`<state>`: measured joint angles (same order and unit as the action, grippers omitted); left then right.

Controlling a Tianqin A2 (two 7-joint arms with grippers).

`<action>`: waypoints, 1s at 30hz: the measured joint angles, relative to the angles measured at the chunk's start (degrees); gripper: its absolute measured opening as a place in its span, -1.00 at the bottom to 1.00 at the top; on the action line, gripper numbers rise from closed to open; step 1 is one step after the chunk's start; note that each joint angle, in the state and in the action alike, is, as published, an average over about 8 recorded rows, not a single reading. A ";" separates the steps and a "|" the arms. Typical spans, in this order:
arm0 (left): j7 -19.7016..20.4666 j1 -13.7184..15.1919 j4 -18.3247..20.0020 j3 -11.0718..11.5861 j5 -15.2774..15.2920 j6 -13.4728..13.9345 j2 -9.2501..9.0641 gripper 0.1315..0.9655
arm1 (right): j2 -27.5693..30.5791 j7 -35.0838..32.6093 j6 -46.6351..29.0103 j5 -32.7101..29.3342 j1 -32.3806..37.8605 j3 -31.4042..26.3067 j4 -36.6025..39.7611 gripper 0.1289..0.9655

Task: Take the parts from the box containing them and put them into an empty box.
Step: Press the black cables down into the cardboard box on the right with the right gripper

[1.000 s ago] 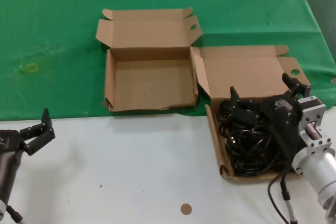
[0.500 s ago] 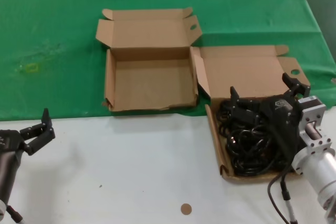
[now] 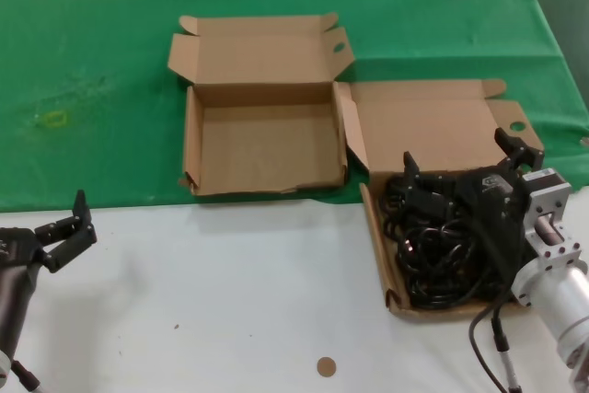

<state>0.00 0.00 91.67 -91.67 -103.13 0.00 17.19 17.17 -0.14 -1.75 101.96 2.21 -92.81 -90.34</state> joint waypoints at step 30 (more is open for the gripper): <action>0.00 0.00 0.00 0.00 0.00 0.00 0.00 0.93 | 0.02 0.01 0.06 0.00 0.00 -0.04 -0.02 1.00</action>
<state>0.00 0.00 91.67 -91.67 -103.13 0.00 17.19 17.19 -0.13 -1.69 101.96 2.21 -92.85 -90.36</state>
